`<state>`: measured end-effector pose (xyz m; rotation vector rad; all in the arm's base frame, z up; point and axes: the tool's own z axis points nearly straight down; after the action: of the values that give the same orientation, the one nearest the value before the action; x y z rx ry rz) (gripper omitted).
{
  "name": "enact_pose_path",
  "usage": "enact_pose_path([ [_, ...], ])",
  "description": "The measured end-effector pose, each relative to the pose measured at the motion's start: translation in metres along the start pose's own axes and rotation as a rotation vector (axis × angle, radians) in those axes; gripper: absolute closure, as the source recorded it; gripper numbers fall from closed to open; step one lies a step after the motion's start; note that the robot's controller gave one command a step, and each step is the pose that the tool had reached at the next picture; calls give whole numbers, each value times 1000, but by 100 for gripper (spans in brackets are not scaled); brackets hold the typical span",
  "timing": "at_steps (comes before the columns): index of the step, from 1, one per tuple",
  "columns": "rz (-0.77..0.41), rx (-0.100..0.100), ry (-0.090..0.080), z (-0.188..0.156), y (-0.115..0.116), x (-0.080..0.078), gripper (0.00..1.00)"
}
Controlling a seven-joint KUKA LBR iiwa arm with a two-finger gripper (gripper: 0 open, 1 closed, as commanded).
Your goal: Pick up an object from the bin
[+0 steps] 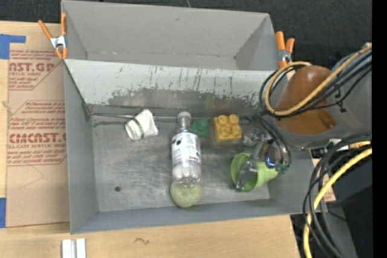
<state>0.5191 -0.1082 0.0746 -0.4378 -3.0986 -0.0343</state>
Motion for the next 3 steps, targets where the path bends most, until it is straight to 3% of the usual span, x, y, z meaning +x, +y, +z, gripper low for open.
enact_pose_path([
  [1, -13, -24, -2, -2, -3, -51, 100],
  [2, -13, -26, 4, -2, -4, -56, 100],
  [3, -15, -22, -1, 0, -6, -57, 100],
])
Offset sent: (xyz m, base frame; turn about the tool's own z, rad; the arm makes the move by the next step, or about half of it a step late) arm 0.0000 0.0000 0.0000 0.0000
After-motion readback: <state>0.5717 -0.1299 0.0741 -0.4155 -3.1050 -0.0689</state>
